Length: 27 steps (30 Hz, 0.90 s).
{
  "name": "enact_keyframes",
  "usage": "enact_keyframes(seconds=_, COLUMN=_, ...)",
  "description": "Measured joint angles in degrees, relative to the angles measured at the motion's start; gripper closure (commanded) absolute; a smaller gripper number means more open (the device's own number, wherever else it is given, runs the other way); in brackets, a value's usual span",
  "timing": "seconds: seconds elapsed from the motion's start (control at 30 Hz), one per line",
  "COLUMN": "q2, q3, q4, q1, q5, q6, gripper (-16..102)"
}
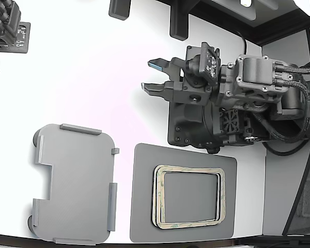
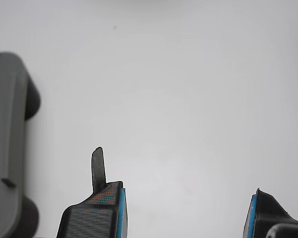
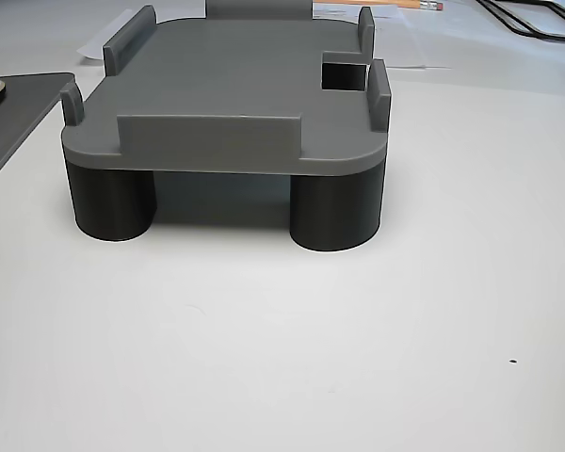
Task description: Move top rectangular frame to the holder.
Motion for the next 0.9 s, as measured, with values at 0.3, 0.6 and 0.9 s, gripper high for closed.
enact_keyframes(seconds=0.3, q2=-3.0, q3=-5.4, q4=-12.2, q1=0.1, q5=0.9, q6=-0.7, gripper=-14)
enact_keyframes(seconds=0.6, q2=-0.6, q3=1.1, q4=-15.3, q1=3.4, q5=1.8, q6=-0.3, gripper=-14)
enact_keyframes(seconds=0.9, q2=-15.4, q3=-11.3, q4=-9.5, q1=21.9, q5=11.0, q6=8.0, gripper=-14)
